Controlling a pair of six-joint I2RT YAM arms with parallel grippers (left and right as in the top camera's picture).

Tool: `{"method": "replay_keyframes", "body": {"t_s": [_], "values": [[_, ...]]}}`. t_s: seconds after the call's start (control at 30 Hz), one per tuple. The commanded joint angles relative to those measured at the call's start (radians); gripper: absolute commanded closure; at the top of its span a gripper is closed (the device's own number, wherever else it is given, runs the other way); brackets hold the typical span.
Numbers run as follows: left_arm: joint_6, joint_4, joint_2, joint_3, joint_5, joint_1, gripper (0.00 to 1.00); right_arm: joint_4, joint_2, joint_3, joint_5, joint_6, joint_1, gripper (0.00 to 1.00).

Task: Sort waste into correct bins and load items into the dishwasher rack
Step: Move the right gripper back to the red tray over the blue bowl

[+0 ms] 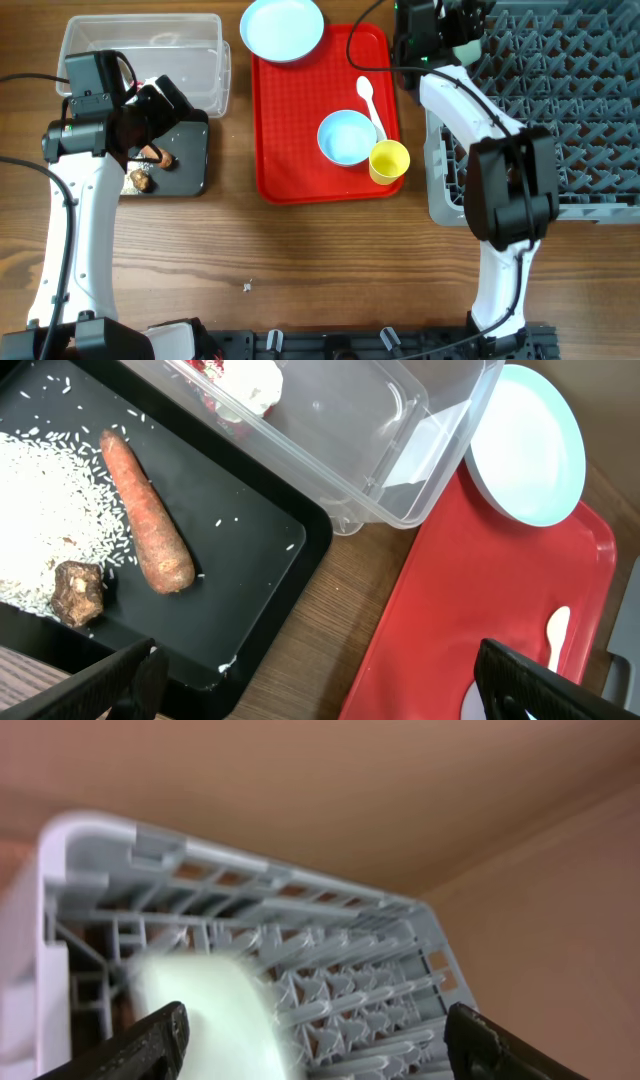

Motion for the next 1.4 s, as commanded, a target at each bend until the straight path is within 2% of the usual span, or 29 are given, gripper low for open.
{"method": "replay_keyframes", "body": {"t_s": [0.0, 0.1, 0.13, 0.37, 0.53, 0.57, 0.73, 1.03, 1.13, 1.2, 1.37], "values": [[-0.002, 0.002, -0.003, 0.005, -0.006, 0.008, 0.00, -0.048, -0.156, 0.013, 0.002, 0.116, 0.043, 0.12], [-0.002, 0.002, -0.003, 0.005, -0.006, 0.008, 0.00, -0.163, -0.206, 0.013, -0.038, 0.212, 0.075, 0.08], [-0.002, 0.002, -0.003, 0.005, -0.006, 0.008, 0.00, -0.243, -0.227, 0.013, -0.098, 0.264, 0.092, 0.02], [-0.002, 0.002, -0.003, 0.005, -0.006, 0.008, 0.00, -0.679, -0.289, 0.013, -0.592, 0.552, 0.148, 0.00], [-0.002, 0.002, -0.003, 0.005, -0.006, 0.008, 0.00, -0.782, -0.285, 0.009, -0.827, 0.576, 0.141, 0.00], [-0.002, 0.002, -0.003, 0.005, -0.006, 0.008, 0.00, -0.789, -0.285, 0.009, -0.885, 0.575, 0.134, 0.02], [-0.002, 0.002, -0.003, 0.005, -0.006, 0.008, 0.00, -0.786, -0.285, 0.009, -1.028, 0.565, 0.108, 0.21], [-0.002, 0.002, -0.003, 0.005, -0.006, 0.008, 0.00, -0.791, -0.190, 0.009, -1.034, 0.498, 0.106, 0.28], [-0.002, 0.002, -0.003, 0.005, -0.006, 0.008, 0.00, -0.789, -0.147, 0.009, -1.034, 0.488, 0.106, 0.47], [-0.002, 0.002, -0.003, 0.005, -0.006, 0.008, 0.00, -0.782, -0.122, 0.009, -1.033, 0.487, 0.106, 0.55], [-0.002, 0.002, -0.003, 0.005, -0.006, 0.008, 0.00, -0.779, -0.063, 0.009, -1.034, 0.487, 0.106, 0.57]]}}
